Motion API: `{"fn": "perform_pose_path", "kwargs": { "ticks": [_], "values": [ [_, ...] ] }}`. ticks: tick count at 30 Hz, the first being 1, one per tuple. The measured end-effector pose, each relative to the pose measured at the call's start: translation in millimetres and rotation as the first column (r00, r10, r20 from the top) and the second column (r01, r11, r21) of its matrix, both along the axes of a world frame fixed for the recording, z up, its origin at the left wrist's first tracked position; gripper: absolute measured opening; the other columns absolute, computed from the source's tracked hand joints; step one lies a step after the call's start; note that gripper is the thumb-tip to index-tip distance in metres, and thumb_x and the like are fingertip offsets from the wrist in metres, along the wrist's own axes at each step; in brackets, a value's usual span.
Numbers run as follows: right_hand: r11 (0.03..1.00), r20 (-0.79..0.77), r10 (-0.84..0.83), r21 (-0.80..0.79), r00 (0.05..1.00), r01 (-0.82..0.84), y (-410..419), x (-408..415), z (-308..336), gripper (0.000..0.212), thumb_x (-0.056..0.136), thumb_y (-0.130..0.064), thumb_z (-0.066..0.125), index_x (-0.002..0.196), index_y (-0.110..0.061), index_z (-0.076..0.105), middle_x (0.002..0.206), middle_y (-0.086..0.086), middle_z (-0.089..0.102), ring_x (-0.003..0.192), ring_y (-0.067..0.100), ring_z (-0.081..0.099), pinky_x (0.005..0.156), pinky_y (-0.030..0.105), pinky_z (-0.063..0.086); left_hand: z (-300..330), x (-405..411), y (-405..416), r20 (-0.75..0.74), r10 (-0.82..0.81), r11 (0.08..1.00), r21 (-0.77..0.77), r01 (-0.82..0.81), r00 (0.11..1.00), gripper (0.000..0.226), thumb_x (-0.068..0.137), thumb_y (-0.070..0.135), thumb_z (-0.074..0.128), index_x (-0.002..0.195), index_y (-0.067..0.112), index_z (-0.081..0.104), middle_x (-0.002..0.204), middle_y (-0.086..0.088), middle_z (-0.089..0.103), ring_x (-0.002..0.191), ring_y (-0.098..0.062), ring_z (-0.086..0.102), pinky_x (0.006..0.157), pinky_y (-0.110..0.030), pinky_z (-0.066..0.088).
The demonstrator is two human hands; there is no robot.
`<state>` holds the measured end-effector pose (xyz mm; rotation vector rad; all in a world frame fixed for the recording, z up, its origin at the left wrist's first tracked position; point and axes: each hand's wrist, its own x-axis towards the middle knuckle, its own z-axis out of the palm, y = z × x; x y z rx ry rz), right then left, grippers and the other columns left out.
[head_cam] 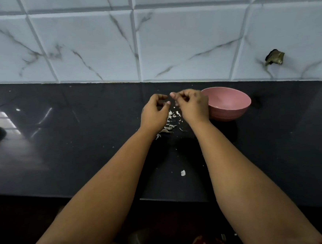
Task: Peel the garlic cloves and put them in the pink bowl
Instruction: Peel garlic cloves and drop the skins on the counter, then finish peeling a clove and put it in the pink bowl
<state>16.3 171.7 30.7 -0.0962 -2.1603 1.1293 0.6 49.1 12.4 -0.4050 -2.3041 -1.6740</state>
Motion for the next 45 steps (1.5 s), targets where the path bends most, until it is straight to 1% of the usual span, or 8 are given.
{"fn": "perform_pose_path", "kwargs": {
  "ticks": [5, 13, 17, 20, 25, 30, 38, 45],
  "values": [
    [0.974, -0.209, -0.141, 0.144, 0.968, 0.173, 24, 9, 16, 0.034, 0.081, 0.011, 0.05, 0.105, 0.0, 0.071, 0.102, 0.021, 0.063, 0.084, 0.019, 0.06, 0.078, 0.012, 0.037, -4, 3, 1, 0.025, -0.021, 1.0, 0.009, 0.02, 0.999, 0.018, 0.093, 0.024, 0.064, 0.11, 0.018, 0.063, 0.085, 0.012, 0.061, 0.078, -0.007, 0.06, 0.079, -0.03, 0.054],
    [0.902, 0.093, -0.375, 0.263, 0.922, 0.341, 48, 19, 26, 0.046, 0.087, 0.004, 0.031, 0.124, -0.001, 0.058, 0.118, 0.023, 0.054, 0.109, 0.041, 0.051, 0.09, 0.042, 0.041, -1, -8, -12, 0.055, 0.055, 0.998, -0.024, -0.054, 0.997, 0.014, 0.095, 0.029, 0.061, 0.096, 0.017, 0.069, 0.085, 0.003, 0.07, 0.074, -0.008, 0.062, 0.069, -0.026, 0.049],
    [0.87, 0.026, -0.396, 0.331, 0.918, 0.366, 45, 13, 25, 0.045, 0.093, -0.002, 0.041, 0.134, -0.013, 0.055, 0.131, 0.017, 0.05, 0.121, 0.037, 0.042, 0.1, 0.04, 0.039, 0, -10, -13, 0.058, 0.061, 0.995, -0.076, -0.057, 0.996, 0.017, 0.093, 0.031, 0.064, 0.082, 0.018, 0.068, 0.081, -0.002, 0.072, 0.07, -0.013, 0.063, 0.067, -0.033, 0.052],
    [0.929, -0.147, -0.152, 0.317, 0.977, 0.192, 27, 10, 22, 0.025, 0.087, -0.005, 0.06, 0.108, -0.008, 0.073, 0.106, 0.016, 0.066, 0.099, 0.028, 0.059, 0.087, 0.028, 0.043, 0, -11, -14, 0.054, 0.091, 0.992, -0.097, -0.086, 0.994, 0.024, 0.093, 0.034, 0.062, 0.076, 0.019, 0.066, 0.076, -0.003, 0.071, 0.071, -0.017, 0.065, 0.072, -0.039, 0.055],
    [0.818, 0.346, 0.208, 0.451, 0.915, -0.356, -13, 15, 10, 0.017, 0.071, -0.021, 0.084, 0.081, -0.013, 0.074, 0.073, -0.004, 0.065, 0.063, 0.005, 0.055, 0.063, 0.016, 0.046, 8, -10, -20, 0.123, 0.16, 0.987, -0.011, -0.16, 0.979, 0.054, 0.102, 0.047, 0.042, 0.058, 0.019, 0.057, 0.054, 0.006, 0.055, 0.059, -0.012, 0.054, 0.063, -0.03, 0.043],
    [0.765, 0.587, 0.136, 0.45, 0.798, -0.461, -18, 9, -1, 0.022, 0.074, -0.019, 0.082, 0.095, -0.019, 0.076, 0.089, -0.001, 0.07, 0.081, 0.012, 0.064, 0.072, 0.02, 0.049, 6, -13, -25, 0.146, 0.161, 0.986, 0.02, -0.166, 0.976, 0.051, 0.102, 0.044, 0.042, 0.059, 0.02, 0.057, 0.058, 0.007, 0.057, 0.061, -0.009, 0.054, 0.064, -0.029, 0.04],
    [0.762, 0.552, 0.167, 0.454, 0.817, -0.462, -17, 7, -9, 0.018, 0.092, -0.015, 0.06, 0.107, -0.015, 0.069, 0.1, 0.002, 0.062, 0.093, 0.018, 0.06, 0.081, 0.028, 0.048, 0, -15, -22, 0.101, 0.115, 0.993, -0.041, -0.111, 0.988, 0.039, 0.099, 0.04, 0.052, 0.072, 0.014, 0.064, 0.058, 0.008, 0.056, 0.06, -0.007, 0.053, 0.062, -0.027, 0.042],
    [0.946, 0.097, 0.156, 0.273, 0.983, -0.177, -3, -3, -5, 0.01, 0.093, -0.018, 0.061, 0.091, -0.01, 0.067, 0.081, 0.002, 0.063, 0.074, 0.017, 0.058, 0.066, 0.023, 0.038, -4, -21, -21, 0.095, 0.065, 0.998, 0.009, -0.066, 0.993, 0.022, 0.094, 0.038, 0.062, 0.111, 0.024, 0.063, 0.091, -0.001, 0.07, 0.088, -0.014, 0.066, 0.081, -0.036, 0.054]
  ]
}}
